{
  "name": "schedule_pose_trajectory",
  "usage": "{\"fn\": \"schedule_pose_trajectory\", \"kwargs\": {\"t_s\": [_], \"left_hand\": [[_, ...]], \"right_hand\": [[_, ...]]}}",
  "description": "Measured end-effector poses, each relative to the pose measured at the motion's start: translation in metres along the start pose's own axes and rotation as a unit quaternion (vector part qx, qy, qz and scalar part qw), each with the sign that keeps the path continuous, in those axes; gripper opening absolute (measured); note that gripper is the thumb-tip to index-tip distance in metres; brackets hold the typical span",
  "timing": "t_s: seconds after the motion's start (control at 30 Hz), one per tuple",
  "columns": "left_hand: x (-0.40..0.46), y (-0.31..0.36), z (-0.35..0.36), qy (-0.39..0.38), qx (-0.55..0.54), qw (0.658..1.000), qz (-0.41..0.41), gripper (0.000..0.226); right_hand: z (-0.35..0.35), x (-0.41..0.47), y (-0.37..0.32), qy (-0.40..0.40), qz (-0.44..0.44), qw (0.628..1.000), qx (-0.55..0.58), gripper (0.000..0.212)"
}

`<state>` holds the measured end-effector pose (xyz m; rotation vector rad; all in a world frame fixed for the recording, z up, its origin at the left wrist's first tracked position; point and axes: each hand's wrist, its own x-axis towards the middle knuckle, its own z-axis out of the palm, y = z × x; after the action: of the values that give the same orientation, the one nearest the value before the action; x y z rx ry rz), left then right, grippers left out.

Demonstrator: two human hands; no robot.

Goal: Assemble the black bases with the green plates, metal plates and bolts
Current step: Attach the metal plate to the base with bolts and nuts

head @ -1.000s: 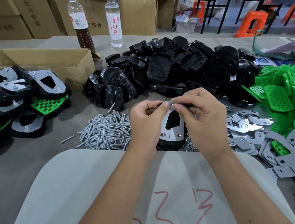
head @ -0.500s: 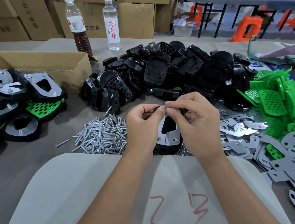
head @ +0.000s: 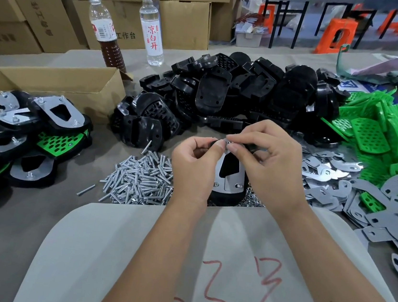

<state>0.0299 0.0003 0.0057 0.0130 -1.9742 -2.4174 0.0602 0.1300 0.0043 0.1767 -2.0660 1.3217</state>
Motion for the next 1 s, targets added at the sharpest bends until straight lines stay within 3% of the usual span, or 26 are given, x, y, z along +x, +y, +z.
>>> {"fn": "schedule_pose_trajectory", "kwargs": {"t_s": [0.33,0.67,0.83,1.0], "left_hand": [[0.002,-0.004,0.003,0.004,0.009,1.0,0.007,0.011],[0.003,-0.004,0.003,0.005,0.013,1.0,0.005,0.011],[0.003,-0.005,0.002,0.006,0.014,1.0,0.001,0.009],[0.002,-0.007,0.002,-0.001,0.014,1.0,0.006,0.01]], "right_hand": [[-0.003,0.002,-0.001,0.007,-0.023,0.999,-0.034,0.004],[-0.014,0.011,-0.006,-0.063,-0.102,0.986,-0.116,0.015],[-0.014,0.008,-0.004,-0.063,-0.076,0.993,-0.072,0.019],[-0.013,0.009,-0.001,-0.038,-0.058,0.997,-0.038,0.007]]}}
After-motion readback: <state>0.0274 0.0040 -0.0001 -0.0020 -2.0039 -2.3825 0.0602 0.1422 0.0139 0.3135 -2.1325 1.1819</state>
